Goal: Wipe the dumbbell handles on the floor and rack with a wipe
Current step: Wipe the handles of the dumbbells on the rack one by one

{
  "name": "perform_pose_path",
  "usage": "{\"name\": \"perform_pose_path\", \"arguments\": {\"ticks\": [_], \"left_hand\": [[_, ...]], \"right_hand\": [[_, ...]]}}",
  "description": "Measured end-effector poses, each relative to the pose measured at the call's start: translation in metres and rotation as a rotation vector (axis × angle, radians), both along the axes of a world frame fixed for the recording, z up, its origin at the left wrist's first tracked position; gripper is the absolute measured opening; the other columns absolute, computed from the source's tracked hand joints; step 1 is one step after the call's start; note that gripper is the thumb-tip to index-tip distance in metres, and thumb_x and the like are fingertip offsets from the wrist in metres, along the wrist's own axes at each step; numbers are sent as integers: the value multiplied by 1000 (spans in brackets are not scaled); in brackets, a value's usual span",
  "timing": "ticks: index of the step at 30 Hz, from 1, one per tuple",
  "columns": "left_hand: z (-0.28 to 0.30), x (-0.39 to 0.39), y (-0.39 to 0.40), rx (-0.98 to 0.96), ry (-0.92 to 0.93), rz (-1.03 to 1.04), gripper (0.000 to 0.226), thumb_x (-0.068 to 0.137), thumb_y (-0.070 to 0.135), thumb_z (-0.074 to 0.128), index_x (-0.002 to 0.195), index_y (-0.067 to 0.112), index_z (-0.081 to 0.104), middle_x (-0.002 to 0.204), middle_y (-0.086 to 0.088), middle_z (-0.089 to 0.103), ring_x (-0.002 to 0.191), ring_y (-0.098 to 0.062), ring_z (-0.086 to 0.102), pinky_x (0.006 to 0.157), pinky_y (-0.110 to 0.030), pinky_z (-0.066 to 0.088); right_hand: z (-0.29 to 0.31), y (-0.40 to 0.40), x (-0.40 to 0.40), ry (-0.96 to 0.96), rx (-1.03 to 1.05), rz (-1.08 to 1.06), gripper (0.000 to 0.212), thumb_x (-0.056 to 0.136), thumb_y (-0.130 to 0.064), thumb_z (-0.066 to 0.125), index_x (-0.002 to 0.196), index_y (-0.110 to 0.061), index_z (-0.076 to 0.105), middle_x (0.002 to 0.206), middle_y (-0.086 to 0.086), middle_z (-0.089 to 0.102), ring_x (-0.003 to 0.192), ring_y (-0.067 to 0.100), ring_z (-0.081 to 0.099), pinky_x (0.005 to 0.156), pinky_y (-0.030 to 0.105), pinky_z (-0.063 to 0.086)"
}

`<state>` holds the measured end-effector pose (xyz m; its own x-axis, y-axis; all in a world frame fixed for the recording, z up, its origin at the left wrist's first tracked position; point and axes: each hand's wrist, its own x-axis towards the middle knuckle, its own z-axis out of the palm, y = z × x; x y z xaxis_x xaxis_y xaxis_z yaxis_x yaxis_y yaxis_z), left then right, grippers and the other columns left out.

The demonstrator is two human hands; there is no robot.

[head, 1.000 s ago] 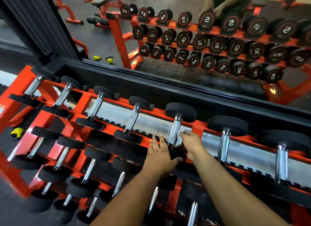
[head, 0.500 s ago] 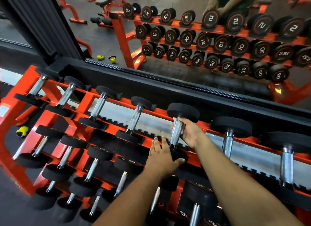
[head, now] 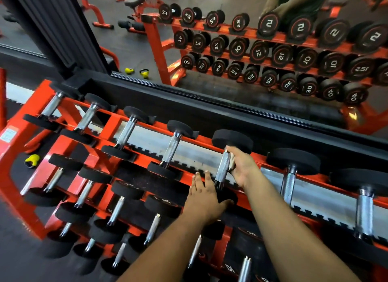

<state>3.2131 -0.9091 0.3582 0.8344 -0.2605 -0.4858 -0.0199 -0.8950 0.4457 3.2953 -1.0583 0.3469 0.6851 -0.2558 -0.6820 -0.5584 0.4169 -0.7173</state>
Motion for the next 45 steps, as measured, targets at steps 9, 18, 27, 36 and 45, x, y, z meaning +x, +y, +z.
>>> {"name": "perform_pose_path", "arguments": {"ticks": [9, 18, 27, 36, 45], "left_hand": [[1, -1, 0, -13, 0, 10, 117, 88, 69, 59, 160, 16, -16, 167, -20, -15, 156, -32, -12, 126, -46, 5], [3, 0, 0, 11, 15, -7, 116, 89, 70, 57, 160, 15, -16, 167, -22, -15, 156, -34, -11, 127, -45, 2], [4, 0, -1, 19, 10, -6, 115, 89, 70, 57, 160, 16, -17, 167, -20, -16, 156, -32, -12, 125, -45, -1], [4, 0, 0, 13, 17, -6, 114, 90, 68, 57, 159, 18, -18, 167, -18, -19, 155, -31, -15, 126, -45, -2], [2, 0, 0, 17, 9, -8, 114, 90, 69, 57, 159, 18, -19, 167, -19, -18, 155, -32, -14, 126, -46, -3]], "right_hand": [[-11, -1, -11, -35, 111, 18, 35, 87, -33, 75, 108, -5, 73, 98, 13, 74, 100, 29, 69, 95, 46, 55], [-5, 9, -12, 51, 7, 119, 25, 92, -29, 70, 99, -5, 71, 95, 14, 73, 92, 29, 69, 93, 44, 55], [-5, 16, -14, 56, 39, 114, 19, 91, -29, 71, 90, -10, 69, 77, 8, 72, 73, 25, 68, 81, 43, 57], [-8, 19, -26, 78, 62, 161, 36, 86, -44, 76, 102, -12, 73, 102, 12, 74, 97, 31, 71, 97, 48, 56], [-8, 12, -42, 79, -77, 334, 35, 85, -39, 79, 109, -15, 74, 97, 13, 77, 93, 33, 74, 85, 45, 60]]}}
